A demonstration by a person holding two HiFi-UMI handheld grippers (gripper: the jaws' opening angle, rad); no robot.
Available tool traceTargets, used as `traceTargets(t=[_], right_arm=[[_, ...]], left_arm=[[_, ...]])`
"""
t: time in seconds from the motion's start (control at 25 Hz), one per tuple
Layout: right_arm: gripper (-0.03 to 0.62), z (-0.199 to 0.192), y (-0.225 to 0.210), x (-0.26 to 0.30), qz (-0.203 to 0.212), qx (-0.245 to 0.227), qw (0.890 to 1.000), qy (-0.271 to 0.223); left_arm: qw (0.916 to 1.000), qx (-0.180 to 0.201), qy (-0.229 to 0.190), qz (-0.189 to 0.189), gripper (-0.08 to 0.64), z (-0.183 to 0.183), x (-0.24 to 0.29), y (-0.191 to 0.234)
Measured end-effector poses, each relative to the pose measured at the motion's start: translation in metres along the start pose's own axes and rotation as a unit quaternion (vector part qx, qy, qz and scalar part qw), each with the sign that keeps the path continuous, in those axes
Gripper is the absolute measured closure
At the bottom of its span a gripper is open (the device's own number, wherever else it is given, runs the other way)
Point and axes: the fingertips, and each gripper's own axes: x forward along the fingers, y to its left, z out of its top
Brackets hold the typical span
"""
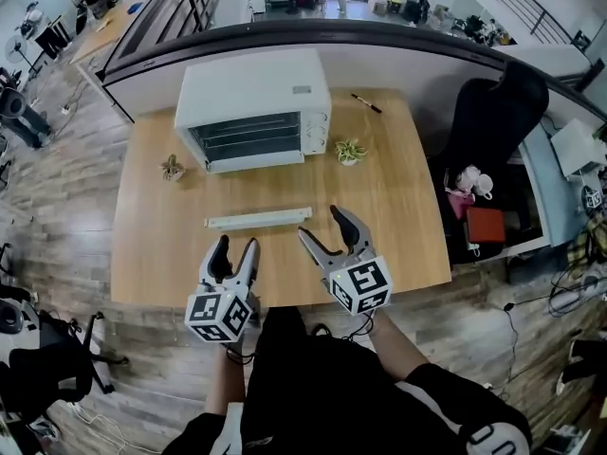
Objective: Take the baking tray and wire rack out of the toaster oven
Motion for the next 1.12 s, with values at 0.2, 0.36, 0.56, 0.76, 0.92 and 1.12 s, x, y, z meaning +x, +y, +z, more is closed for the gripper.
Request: traceTargets(t=[0.2,0.36,0.56,0.76,0.92,1.12], right_arm=[[0.278,-0.003,-0.011,0.047,-0.005,0.032,0.999,0.017],[0.282,-0.01,-0.024,0.081,-0.016,0.081,0.996,0.022],[0.288,-0.023,-0.046,0.132,-0.022,0.214,0.976,0.014],[0.287,-0.035,-0.067,0.184,-0.039,0.277,0.96,0.016],[0.288,-0.038,-0.082,0.221,-0.052,0.302,0.952,0.014],[0.295,-0.041,-0.1,0.267,-0.066,0.339,0.938,0.007]], left_arm=[[0.9987,-0.045,0.019,-0.016,0.301,0.005,0.045,0.033],[0.9929,-0.11,0.03,-0.033,0.301,0.004,0.08,0.058],[0.9871,-0.151,0.028,-0.043,0.301,0.013,0.125,0.093],[0.9785,-0.198,0.033,-0.049,0.301,0.016,0.175,0.13],[0.9703,-0.235,0.022,-0.052,0.302,0.022,0.205,0.154],[0.9606,-0.273,0.023,-0.044,0.302,0.019,0.243,0.183]])
